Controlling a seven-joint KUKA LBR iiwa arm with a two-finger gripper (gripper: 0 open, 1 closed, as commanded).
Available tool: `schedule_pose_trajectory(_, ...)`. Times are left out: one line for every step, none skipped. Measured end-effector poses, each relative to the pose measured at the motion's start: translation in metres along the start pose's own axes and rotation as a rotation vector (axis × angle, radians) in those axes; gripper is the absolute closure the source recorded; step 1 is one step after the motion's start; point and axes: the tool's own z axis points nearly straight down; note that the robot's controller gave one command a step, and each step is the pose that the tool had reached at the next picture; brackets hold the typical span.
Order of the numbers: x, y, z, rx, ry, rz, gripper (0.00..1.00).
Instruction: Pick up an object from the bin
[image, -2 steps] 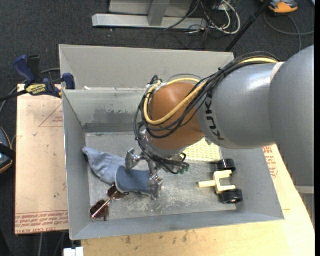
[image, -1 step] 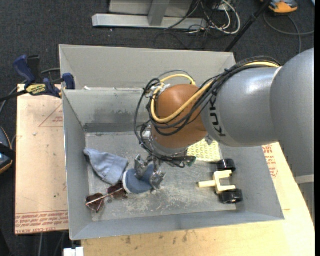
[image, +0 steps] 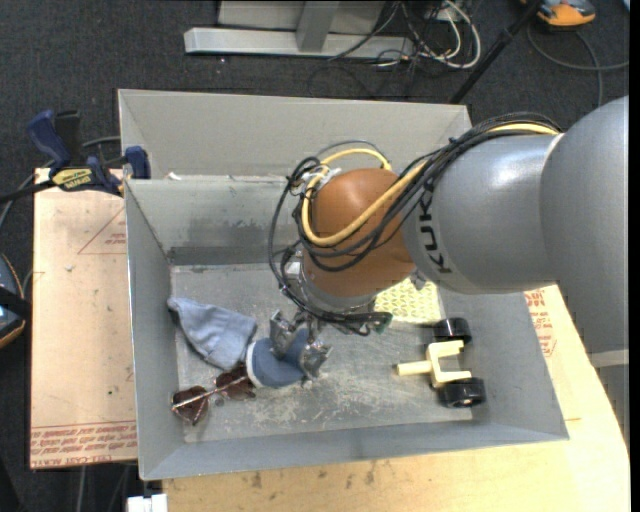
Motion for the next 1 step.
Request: schedule_pose_trajectory(0.0068,0.0073,-0.1226,-0.001,0.005,0.015,1.0)
